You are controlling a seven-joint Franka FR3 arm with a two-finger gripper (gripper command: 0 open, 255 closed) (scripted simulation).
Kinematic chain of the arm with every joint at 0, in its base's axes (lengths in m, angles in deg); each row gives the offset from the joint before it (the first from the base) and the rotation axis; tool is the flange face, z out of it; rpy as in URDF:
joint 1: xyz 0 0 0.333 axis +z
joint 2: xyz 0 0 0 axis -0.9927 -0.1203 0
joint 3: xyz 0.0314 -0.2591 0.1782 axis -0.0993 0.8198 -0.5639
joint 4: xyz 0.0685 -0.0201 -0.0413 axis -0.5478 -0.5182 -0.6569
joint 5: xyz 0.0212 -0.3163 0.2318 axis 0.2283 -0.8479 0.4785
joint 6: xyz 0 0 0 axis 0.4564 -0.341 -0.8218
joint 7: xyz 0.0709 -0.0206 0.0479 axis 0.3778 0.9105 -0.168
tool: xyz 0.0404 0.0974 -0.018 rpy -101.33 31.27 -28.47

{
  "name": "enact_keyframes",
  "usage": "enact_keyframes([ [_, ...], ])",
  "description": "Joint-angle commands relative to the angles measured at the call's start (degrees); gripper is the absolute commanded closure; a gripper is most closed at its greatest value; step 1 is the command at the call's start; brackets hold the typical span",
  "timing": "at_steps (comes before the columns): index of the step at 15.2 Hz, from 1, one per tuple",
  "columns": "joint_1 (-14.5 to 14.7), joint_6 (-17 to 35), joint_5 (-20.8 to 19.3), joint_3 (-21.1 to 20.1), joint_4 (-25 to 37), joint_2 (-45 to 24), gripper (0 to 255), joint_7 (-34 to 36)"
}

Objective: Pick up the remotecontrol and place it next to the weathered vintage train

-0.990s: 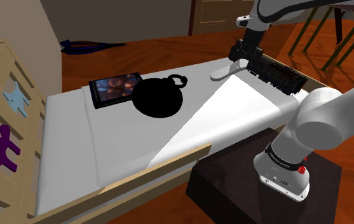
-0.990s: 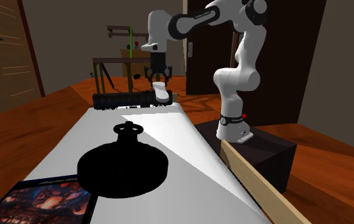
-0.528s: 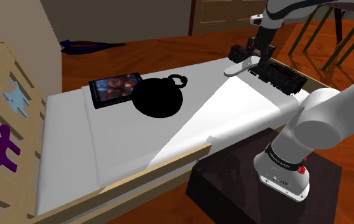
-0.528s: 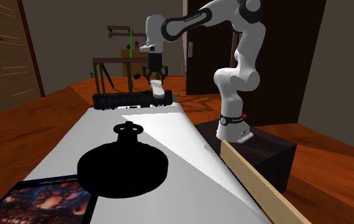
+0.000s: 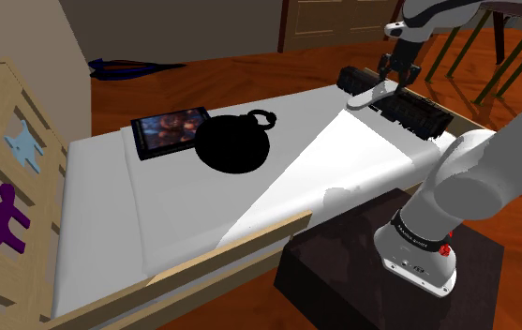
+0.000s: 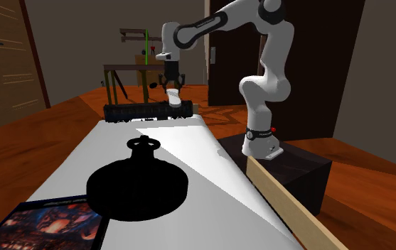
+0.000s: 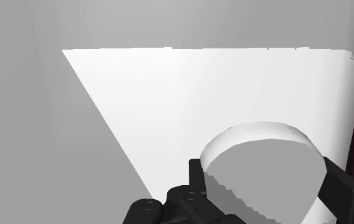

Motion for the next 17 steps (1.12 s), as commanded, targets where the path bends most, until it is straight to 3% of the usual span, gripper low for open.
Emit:
enact_keyframes([
  [1, 0.27, 1.41, 0.3, 0.81, -0.5, -0.91, 255, -0.51],
  [17, 2.89, 15.48, 4.06, 6.71, -7.71, -8.97, 255, -4.03],
])
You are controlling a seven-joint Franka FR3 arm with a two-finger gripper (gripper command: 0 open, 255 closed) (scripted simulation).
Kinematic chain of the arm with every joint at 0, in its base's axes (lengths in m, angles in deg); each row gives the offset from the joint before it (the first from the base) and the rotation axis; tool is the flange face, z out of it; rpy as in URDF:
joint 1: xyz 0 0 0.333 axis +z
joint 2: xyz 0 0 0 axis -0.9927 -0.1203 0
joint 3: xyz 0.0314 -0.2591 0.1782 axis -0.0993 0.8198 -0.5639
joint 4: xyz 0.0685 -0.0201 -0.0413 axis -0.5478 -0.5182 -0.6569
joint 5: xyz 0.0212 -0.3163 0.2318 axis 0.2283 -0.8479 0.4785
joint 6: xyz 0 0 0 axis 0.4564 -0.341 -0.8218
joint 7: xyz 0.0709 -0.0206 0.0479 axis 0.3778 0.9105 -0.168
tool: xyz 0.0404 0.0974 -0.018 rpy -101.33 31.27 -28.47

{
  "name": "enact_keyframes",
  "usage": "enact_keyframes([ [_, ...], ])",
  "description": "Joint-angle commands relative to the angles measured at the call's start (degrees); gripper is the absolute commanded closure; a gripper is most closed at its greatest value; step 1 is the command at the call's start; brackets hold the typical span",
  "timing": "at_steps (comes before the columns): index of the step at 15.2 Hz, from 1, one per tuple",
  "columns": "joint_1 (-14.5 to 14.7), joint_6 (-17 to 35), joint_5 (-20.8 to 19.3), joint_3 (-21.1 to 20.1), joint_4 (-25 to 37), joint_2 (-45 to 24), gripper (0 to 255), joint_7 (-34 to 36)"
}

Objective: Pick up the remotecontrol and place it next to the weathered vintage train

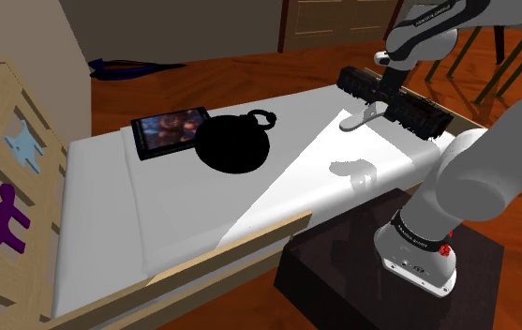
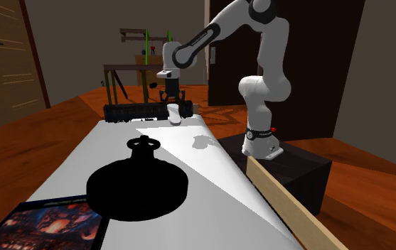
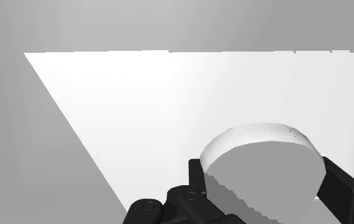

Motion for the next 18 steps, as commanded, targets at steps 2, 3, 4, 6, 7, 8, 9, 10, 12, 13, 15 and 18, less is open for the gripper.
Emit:
enact_keyframes([
  [2, 0.84, 2.82, 1.52, 1.14, -1.17, -2.08, 255, -1.05],
  [3, 1.16, 3.76, 2.18, 1.58, -1.5, -2.88, 255, -1.56],
  [4, 1.5, 4.69, 2.91, 2.03, -1.82, -3.72, 255, -2.12],
  [6, 2.18, 6.56, 4.63, 2.88, -2.43, -5.52, 255, -3.42],
  [7, 2.53, 7.49, 5.63, 3.29, -2.71, -6.48, 255, -4.17],
  [8, 2.89, 8.41, 6.73, 3.69, -2.98, -7.49, 255, -4.99],
  [9, 3.24, 9.32, 7.95, 4.06, -3.24, -8.55, 255, -5.89],
  [10, 3.56, 10.22, 9.3, 4.37, -3.48, -9.67, 255, -6.88],
  [12, 4.06, 11.97, 12.39, 4.76, -3.9, -12.04, 255, -9.14],
  [13, 4.22, 12.8, 14.12, 4.82, -4.07, -13.3, 255, -10.39],
  [15, 4.2, 14.35, 17.88, 4.52, -4.35, -15.88, 255, -13.11],
  [18, 3.2, 16.4, 23.81, 2.92, -4.58, -19.72, 255, -17.36],
])
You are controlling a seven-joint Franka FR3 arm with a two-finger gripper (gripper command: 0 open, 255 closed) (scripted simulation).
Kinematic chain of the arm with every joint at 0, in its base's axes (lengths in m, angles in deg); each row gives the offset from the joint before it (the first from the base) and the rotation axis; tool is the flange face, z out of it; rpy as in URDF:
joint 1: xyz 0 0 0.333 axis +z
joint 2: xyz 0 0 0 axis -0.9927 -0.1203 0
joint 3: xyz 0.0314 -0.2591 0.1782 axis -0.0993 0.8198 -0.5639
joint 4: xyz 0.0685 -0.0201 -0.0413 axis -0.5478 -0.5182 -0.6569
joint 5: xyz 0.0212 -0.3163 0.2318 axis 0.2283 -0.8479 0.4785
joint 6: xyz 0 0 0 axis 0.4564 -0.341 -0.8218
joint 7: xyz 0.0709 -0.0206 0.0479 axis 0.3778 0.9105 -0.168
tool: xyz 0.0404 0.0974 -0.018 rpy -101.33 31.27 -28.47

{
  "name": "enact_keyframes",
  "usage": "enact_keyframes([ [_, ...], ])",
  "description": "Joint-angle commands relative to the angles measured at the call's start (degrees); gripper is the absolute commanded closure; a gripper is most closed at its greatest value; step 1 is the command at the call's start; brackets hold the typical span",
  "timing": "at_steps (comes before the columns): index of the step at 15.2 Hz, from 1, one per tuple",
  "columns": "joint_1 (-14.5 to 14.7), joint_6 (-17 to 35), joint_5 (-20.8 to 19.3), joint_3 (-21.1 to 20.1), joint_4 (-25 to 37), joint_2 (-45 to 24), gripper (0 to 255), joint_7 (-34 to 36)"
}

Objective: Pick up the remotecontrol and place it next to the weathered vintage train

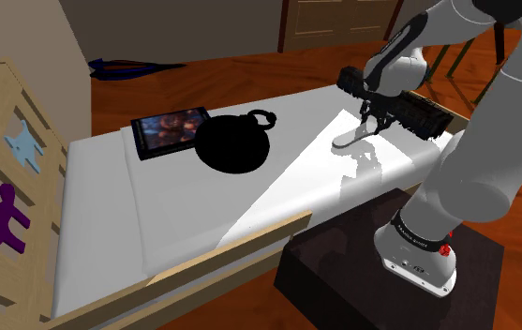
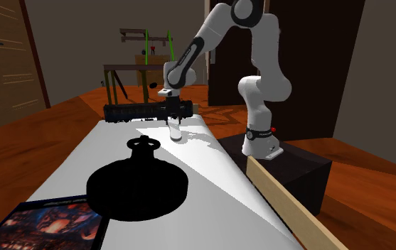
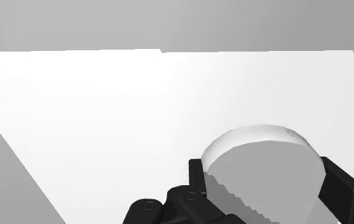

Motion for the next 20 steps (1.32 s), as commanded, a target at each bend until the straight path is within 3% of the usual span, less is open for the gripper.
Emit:
enact_keyframes([
  [1, -0.92, 1.33, 3.86, -1.27, -0.19, -2.39, 255, -2.83],
  [2, -2.0, 2.35, 7.18, -2.78, -0.17, -4.46, 255, -5.2],
  [10, -2.22, 2.37, 7.06, -2.99, -0.18, -4.4, 255, -5.11],
  [11, -2.21, 2.36, 7.03, -2.97, -0.18, -4.39, 0, -5.09],
  [16, -2.22, 2.37, 7.06, -2.99, -0.18, -4.4, 0, -5.11],
  [18, 1.48, -0.78, -2.38, 1.82, -0.06, 1.64, 0, 1.63],
  [20, 2.77, -4.32, -11.1, 3.72, 0.58, 7.66, 0, 7.93],
])
